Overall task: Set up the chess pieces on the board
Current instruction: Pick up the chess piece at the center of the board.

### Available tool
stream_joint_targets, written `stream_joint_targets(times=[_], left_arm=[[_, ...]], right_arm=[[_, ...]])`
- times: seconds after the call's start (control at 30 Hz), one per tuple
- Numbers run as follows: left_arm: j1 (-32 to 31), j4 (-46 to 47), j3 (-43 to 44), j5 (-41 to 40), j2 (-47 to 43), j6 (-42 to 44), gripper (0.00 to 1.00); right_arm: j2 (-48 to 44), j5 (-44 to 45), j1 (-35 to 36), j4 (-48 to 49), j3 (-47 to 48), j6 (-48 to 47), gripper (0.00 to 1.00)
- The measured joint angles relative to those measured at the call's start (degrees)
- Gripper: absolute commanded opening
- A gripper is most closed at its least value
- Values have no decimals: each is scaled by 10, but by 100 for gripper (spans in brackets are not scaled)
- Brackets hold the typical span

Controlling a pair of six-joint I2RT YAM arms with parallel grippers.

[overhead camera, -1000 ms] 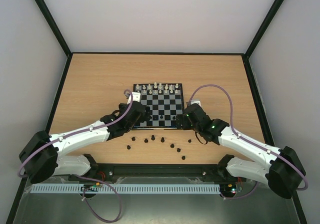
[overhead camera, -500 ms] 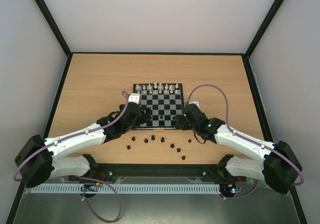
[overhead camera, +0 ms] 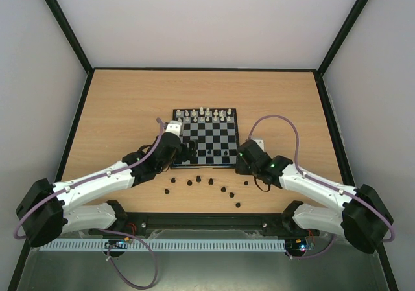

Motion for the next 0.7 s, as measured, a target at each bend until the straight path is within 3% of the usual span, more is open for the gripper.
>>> stream_joint_targets(times=[0.4, 0.7], left_arm=[[0, 2, 0, 21, 6, -1, 99], [0, 4, 0, 44, 16, -2, 99]], right_arm=[[-16, -14, 36, -41, -25, 73, 67], [-30, -5, 64, -80, -25, 120, 55]])
